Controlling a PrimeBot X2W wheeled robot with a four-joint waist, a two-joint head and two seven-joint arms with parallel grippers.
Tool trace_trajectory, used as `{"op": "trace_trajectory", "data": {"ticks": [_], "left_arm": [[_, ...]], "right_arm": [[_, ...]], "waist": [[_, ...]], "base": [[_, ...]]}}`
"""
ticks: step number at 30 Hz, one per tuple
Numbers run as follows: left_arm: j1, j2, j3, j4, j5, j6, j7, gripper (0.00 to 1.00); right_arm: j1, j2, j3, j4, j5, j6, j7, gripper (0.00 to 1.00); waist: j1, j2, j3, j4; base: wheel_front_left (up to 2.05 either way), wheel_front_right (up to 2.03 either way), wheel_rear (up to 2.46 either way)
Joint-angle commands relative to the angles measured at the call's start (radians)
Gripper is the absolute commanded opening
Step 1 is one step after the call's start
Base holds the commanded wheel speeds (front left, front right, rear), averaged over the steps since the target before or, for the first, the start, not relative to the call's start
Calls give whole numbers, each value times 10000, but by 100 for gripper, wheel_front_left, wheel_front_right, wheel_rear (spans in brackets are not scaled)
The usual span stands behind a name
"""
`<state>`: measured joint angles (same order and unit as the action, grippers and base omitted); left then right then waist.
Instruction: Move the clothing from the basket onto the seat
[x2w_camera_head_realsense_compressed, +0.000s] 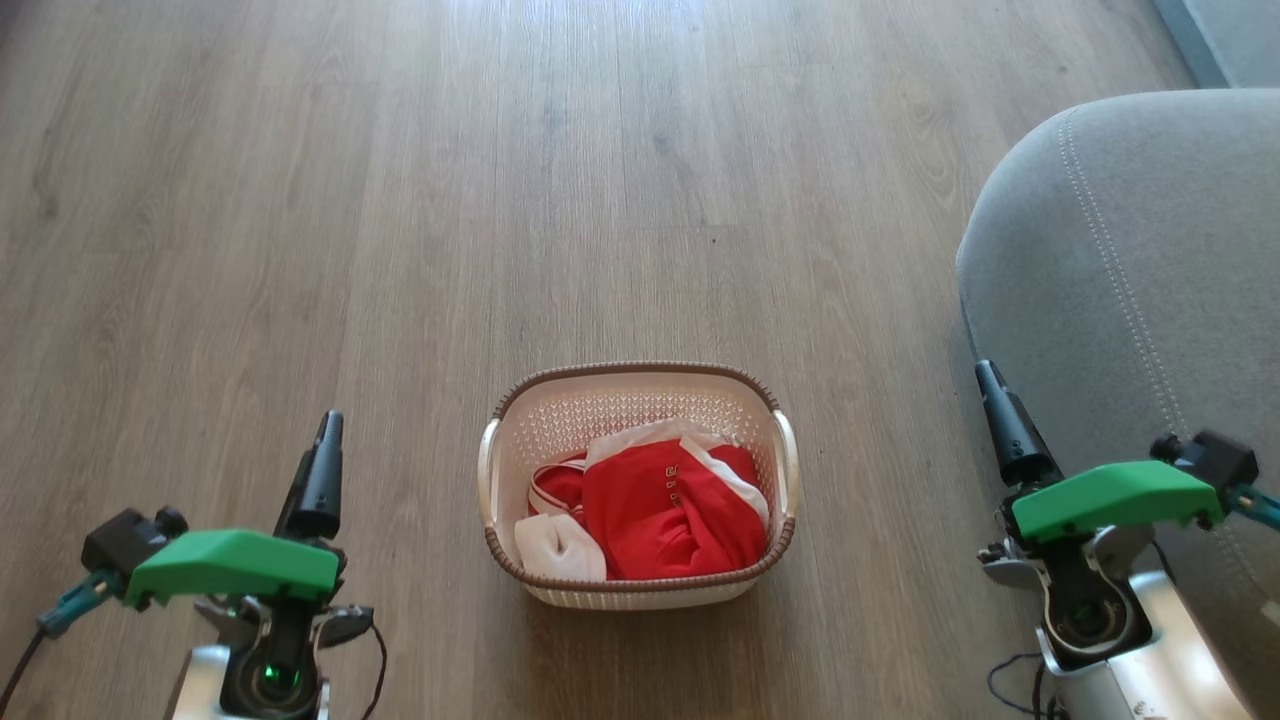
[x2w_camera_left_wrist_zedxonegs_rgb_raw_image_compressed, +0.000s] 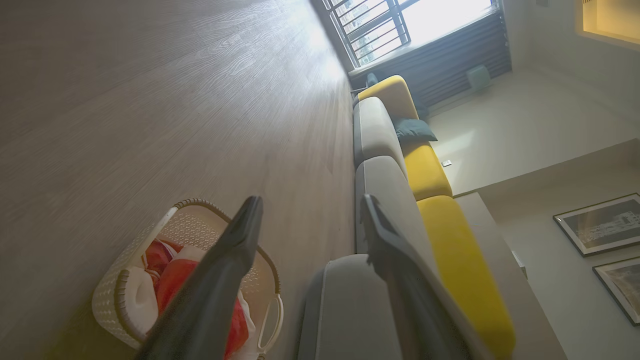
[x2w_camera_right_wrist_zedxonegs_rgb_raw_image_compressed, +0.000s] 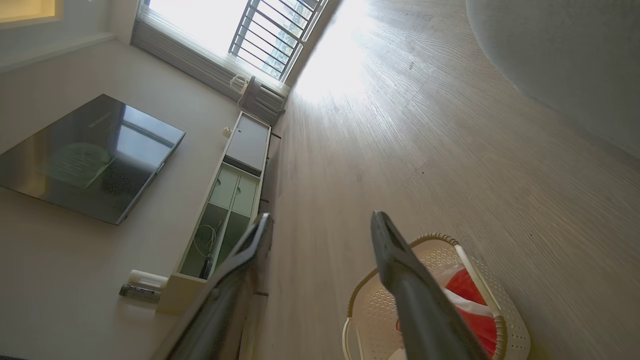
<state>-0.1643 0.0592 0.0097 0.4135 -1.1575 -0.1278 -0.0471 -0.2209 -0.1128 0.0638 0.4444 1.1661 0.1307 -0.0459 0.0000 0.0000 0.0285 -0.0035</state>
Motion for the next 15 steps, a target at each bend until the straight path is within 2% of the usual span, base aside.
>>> {"op": "trace_trajectory", "data": {"ticks": [1, 15], "left_arm": [[-671, 228, 113, -255, 310, -18, -141, 100], [-1116, 295, 37, -235, 2466, -21, -551, 100]], "right_arm": [[-669, -209, 162, -268, -294, 1, -130, 100], [-1274, -360, 651, 42, -2118, 1, -545, 100]], "waist": [[0, 0, 7, 0], [0, 0, 77, 3]], "base": [[0, 0, 0], [0, 0, 0]]}}
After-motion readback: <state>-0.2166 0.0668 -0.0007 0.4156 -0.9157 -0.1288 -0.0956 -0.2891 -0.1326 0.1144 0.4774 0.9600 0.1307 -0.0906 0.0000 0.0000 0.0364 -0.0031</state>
